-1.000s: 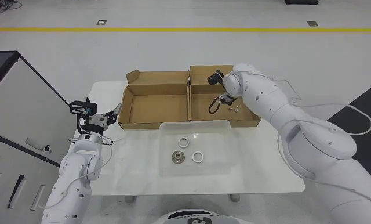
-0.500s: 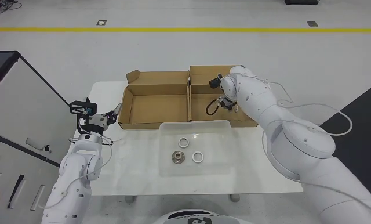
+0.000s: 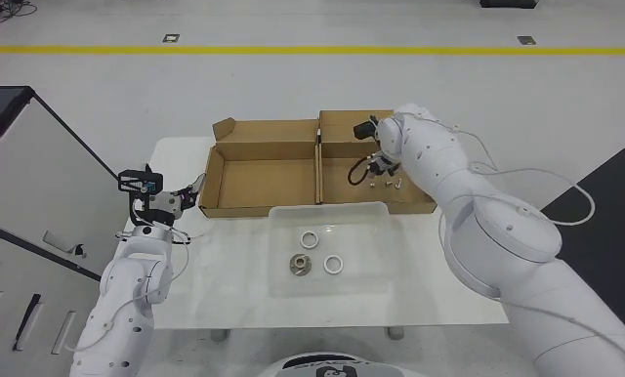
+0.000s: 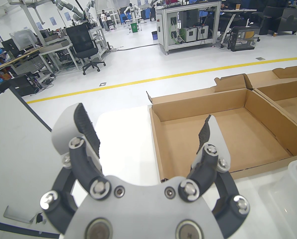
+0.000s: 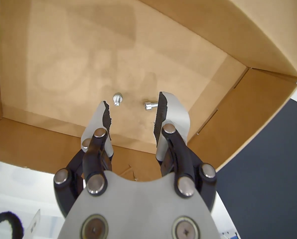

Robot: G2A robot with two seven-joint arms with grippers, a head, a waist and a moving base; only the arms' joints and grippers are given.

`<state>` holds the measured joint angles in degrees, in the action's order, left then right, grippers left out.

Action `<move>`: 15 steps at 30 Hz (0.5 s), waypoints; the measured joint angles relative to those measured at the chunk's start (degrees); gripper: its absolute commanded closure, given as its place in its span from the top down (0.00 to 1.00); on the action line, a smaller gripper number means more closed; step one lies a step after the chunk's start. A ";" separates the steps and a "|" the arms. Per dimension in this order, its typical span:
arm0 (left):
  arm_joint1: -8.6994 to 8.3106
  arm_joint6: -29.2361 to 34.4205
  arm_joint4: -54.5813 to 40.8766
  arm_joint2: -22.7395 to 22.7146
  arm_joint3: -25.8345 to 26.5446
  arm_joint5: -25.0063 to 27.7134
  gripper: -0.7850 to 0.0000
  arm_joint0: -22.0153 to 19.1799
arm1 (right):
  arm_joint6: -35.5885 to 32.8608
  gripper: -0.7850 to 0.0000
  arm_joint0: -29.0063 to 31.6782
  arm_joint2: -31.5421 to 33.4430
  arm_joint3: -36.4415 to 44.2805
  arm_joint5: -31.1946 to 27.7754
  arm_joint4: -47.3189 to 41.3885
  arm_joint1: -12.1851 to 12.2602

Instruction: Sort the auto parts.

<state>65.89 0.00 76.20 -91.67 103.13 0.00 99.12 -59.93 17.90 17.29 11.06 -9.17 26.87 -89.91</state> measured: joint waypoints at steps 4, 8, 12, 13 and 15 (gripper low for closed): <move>0.00 0.00 0.00 0.00 0.00 0.00 1.00 0.00 | 1.28 1.00 -1.91 2.42 -1.13 -5.32 -3.78 0.65; 0.00 0.00 0.00 0.00 0.00 0.00 1.00 0.00 | 2.36 1.00 -3.82 4.96 -1.98 -13.92 -7.69 1.85; 0.00 0.00 0.00 0.00 0.00 0.00 1.00 0.00 | 2.64 1.00 -4.97 6.91 -2.22 -20.80 -10.61 3.04; 0.00 0.00 0.00 0.00 0.00 0.00 1.00 0.00 | 2.68 1.00 -5.12 7.45 -2.17 -22.32 -11.47 3.32; 0.00 0.00 0.00 0.00 0.00 0.00 1.00 0.00 | 2.25 1.00 -5.52 8.86 -2.14 -26.30 -13.92 4.05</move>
<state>65.89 0.00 76.20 -91.67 103.13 0.00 99.12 -57.68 12.38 26.15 8.92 -35.47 12.95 -85.86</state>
